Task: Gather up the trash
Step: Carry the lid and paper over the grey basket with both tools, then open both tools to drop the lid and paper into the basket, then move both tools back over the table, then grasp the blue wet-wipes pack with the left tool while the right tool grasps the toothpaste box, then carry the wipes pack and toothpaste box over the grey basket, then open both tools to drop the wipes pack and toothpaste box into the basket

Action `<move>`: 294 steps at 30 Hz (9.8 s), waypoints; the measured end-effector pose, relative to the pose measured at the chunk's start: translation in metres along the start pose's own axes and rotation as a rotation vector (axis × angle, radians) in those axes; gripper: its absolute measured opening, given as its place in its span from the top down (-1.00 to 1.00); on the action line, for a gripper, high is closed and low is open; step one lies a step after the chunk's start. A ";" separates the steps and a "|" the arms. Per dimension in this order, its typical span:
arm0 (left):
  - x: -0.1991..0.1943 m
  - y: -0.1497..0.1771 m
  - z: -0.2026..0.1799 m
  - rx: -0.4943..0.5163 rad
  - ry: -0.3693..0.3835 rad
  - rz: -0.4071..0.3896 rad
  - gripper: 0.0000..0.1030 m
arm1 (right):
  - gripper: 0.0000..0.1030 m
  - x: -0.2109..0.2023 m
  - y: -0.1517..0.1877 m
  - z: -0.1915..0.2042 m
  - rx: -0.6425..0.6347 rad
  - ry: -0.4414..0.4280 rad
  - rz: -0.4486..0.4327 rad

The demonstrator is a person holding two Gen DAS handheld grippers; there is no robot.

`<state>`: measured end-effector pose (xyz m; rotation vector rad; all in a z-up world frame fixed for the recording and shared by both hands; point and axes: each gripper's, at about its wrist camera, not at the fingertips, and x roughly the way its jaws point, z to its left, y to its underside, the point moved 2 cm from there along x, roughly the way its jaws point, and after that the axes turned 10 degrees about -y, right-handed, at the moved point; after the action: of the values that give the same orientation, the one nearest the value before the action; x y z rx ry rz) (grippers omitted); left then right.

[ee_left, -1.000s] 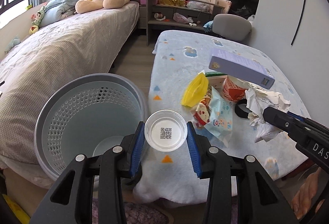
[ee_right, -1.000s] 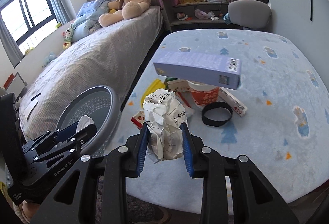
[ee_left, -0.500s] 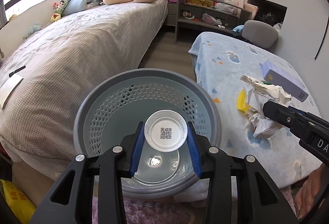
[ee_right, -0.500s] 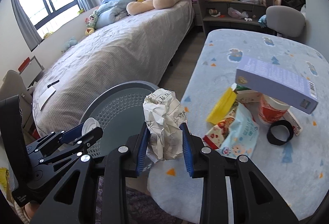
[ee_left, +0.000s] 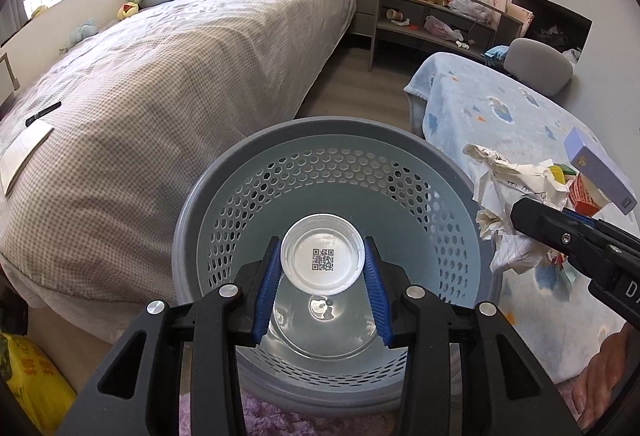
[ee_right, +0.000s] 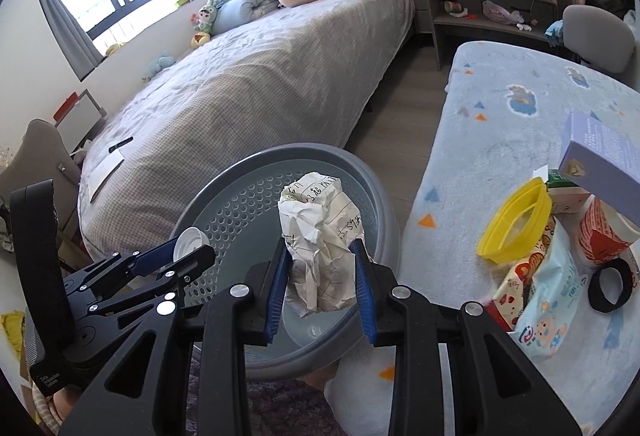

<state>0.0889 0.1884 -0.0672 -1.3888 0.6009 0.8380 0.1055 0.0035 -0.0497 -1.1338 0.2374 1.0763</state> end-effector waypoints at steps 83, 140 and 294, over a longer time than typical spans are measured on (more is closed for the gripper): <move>-0.054 0.018 -0.084 0.050 0.050 -0.046 -0.43 | -0.16 -0.099 0.041 -0.073 0.096 0.158 -0.082; -0.020 0.046 -0.292 0.153 0.110 0.060 -0.11 | -0.22 -0.191 0.092 -0.237 0.222 0.216 -0.174; 0.015 0.007 0.009 -0.148 -0.078 0.040 -0.09 | 0.64 0.040 -0.001 -0.004 -0.041 -0.090 0.107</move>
<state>0.0914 0.1996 -0.0822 -1.4747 0.5163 0.9798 0.1286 0.0231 -0.0769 -1.1160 0.2081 1.2289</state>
